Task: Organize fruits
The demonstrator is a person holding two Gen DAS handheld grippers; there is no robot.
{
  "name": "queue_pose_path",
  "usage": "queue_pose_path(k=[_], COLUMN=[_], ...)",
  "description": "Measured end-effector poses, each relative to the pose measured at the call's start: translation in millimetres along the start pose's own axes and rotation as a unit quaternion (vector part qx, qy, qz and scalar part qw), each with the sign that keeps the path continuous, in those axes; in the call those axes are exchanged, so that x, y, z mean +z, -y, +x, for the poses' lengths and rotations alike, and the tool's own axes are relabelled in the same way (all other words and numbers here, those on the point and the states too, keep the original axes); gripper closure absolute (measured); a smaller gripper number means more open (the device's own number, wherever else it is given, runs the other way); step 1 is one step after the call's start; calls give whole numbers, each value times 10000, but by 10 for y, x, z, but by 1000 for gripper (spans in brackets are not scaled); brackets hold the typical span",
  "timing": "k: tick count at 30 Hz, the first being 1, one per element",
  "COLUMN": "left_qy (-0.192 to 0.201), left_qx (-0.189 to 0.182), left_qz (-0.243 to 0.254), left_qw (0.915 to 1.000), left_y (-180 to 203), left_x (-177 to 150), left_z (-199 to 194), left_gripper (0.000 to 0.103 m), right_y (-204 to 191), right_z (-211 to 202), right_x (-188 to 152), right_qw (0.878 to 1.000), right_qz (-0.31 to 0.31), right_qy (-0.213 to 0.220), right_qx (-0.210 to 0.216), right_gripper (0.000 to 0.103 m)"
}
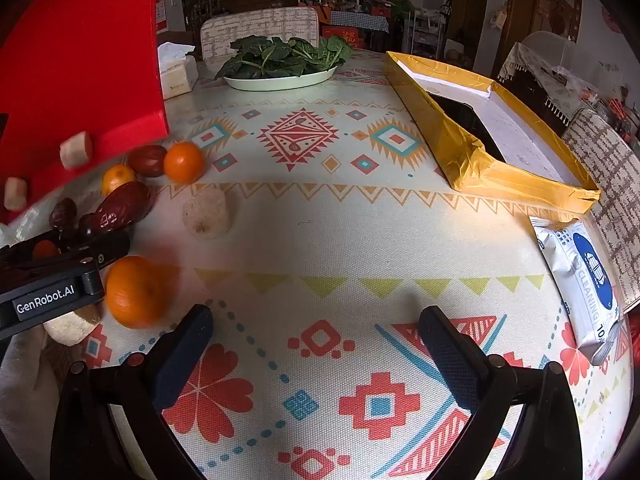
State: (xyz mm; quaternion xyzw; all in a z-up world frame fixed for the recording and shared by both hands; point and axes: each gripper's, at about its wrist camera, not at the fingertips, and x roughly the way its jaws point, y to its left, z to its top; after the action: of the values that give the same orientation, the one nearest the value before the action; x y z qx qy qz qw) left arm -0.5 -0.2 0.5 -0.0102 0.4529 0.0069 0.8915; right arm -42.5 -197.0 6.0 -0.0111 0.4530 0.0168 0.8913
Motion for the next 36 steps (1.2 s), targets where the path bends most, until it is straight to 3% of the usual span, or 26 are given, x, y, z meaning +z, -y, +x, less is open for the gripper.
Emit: queue_pose_path(k=[36], left_qy=[-32], left_qx=[6], left_qz=[3], left_qw=[10000], left_y=[-9], left_x=[-1], left_z=[-12], left_gripper=[0], right_y=[-1], right_z=[0], right_x=[-1], right_qw=[10000], right_qz=[-2], right_qy=[0], right_qx=[-2], right_gripper=[0])
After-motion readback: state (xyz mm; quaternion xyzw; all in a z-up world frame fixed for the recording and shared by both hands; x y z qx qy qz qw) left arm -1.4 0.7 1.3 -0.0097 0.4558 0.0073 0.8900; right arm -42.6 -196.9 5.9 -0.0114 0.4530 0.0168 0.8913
